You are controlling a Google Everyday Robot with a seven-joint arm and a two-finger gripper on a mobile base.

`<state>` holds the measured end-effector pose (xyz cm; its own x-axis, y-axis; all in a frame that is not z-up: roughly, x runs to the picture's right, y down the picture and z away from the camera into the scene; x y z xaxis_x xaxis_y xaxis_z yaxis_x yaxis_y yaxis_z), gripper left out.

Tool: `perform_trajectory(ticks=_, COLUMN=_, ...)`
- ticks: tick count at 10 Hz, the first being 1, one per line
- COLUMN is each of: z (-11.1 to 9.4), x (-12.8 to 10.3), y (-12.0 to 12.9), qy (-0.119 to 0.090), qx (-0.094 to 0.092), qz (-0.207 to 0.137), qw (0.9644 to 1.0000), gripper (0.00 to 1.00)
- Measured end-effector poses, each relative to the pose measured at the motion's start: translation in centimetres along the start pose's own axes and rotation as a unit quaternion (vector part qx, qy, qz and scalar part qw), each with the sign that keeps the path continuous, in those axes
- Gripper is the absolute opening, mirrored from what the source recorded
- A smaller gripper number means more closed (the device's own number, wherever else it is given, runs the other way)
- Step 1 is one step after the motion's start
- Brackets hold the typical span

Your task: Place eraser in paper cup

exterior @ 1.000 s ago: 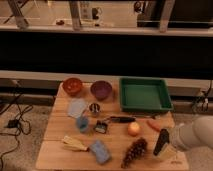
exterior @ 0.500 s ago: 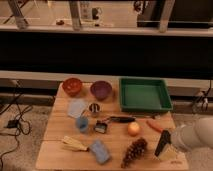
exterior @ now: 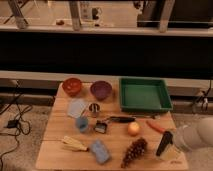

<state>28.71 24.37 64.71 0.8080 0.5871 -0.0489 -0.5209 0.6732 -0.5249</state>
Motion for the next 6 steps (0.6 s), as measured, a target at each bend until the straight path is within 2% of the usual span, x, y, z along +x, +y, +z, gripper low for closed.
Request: perform_trajectory(ticks=6, z=0.11, x=1.03, y=-0.22, qy=0.003, qx=-0.003, qz=0.012, qw=0.9999, gripper=0.00)
